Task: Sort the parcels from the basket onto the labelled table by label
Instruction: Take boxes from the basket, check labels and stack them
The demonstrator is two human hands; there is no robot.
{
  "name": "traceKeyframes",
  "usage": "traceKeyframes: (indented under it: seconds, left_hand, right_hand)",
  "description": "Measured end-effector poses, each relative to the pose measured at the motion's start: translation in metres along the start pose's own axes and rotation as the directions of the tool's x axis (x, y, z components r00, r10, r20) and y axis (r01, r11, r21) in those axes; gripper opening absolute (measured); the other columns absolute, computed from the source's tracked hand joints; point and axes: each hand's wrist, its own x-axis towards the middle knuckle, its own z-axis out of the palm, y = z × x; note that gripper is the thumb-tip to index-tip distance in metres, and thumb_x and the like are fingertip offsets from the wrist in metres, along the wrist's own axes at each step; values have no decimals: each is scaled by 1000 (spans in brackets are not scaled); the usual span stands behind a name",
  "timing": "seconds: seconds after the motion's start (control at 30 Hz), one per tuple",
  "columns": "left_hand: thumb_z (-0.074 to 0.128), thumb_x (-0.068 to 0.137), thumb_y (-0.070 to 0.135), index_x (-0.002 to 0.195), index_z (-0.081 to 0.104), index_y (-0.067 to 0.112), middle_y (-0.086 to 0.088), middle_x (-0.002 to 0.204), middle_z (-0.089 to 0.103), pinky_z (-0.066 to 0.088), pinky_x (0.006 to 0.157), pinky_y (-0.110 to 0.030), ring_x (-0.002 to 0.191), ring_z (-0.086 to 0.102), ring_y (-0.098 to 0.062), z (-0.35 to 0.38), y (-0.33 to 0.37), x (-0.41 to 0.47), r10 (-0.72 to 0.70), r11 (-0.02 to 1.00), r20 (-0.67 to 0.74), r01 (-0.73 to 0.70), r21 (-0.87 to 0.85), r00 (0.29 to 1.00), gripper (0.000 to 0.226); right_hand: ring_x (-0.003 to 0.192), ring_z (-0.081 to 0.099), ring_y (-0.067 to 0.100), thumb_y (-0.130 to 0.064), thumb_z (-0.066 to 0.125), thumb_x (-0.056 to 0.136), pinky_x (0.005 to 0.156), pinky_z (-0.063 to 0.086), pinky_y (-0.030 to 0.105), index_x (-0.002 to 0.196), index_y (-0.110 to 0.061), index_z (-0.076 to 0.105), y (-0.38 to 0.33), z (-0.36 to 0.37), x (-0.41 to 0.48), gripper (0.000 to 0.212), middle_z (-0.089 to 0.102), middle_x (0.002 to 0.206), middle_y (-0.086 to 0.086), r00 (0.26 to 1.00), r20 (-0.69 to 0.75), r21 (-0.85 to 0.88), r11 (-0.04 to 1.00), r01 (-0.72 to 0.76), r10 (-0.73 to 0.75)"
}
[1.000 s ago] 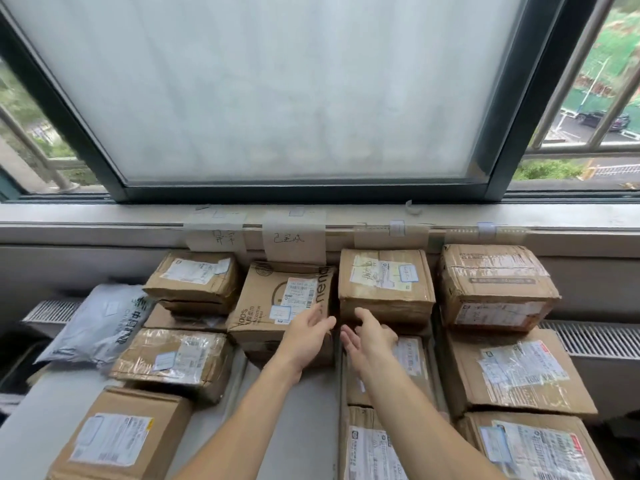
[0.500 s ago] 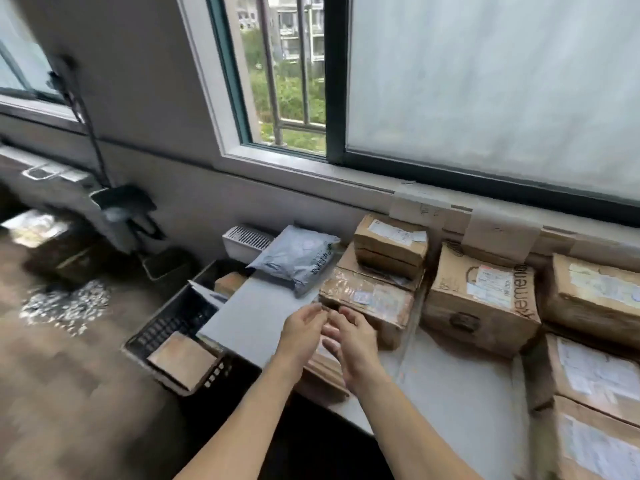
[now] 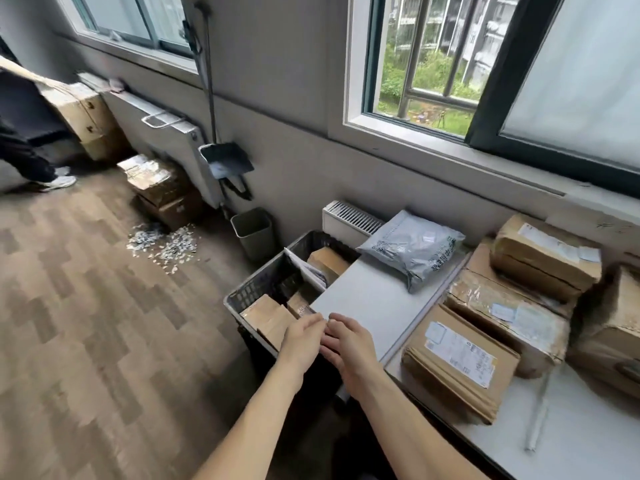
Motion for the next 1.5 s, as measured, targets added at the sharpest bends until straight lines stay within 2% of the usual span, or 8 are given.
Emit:
traceKeyframes:
  seconds: [0.13,0.2,0.3,0.5,0.7,0.93,1.23,1.5]
  left_hand:
    - [44,109,21,112,67,28,3,101,72,54,69,-18,87,69,-5,-37,3,39,-26,995,-51,31,91,998,24]
    - [45,109,20,108,66,29,7,91,68,50,60,-9,73,65,4,-56,8,64,-43,987,-107,59,151,993,22]
    - [50,107,23,114,67,28,9,102,70,51,77,-18,94,66,-5,-80,14,100,-95,964,-125,123,236,988,19]
    - [54,105,21,101,75,25,10,92,75,49,63,-12,88,68,-1,-119,25,154,-205,924,-99,225,308,974,22]
    - [51,106,17,92,75,20,-2,90,77,55,75,-24,84,71,-11,-145,46,216,-287,904,22,263,338,958,28]
    - [51,102,23,104,78,17,-4,98,80,57,86,-33,92,72,-13,-180,40,325,-380,850,282,212,482,881,27]
    - [55,104,32,121,71,25,2,114,78,59,99,-37,109,72,-13,-244,60,404,-561,762,531,146,631,636,25]
    - [56,103,26,123,71,21,2,105,80,57,100,-39,101,76,-14,-253,81,412,-524,733,554,11,680,647,25]
  right_hand:
    - [64,68,19,0,50,98,54,51,28,115,-6,68,17,48,47,25,71,74,10,996,27,6,997,-83,83]
    - [64,71,17,-3,52,100,52,52,27,116,-9,69,24,70,76,24,73,79,9,992,16,21,992,-122,122]
    - [92,76,24,-7,55,101,66,58,30,112,-10,71,35,97,117,19,76,102,14,977,-12,79,975,-210,212]
    - [94,76,24,-10,60,100,73,62,33,112,-7,68,41,136,167,15,77,103,14,927,-27,151,918,-367,375]
    - [90,78,26,-14,61,100,91,62,42,113,-5,68,39,166,227,17,79,96,14,903,-105,209,897,-390,417]
    - [97,74,28,-9,62,98,89,59,37,113,-4,67,46,204,291,16,77,102,17,825,-310,470,831,-298,472]
    - [91,77,21,-16,57,103,73,58,28,120,-4,66,55,283,299,23,79,93,8,744,-452,641,759,-113,492]
    - [90,67,24,-12,54,105,81,54,32,119,-2,61,49,294,308,19,68,99,15,748,-456,784,615,83,482]
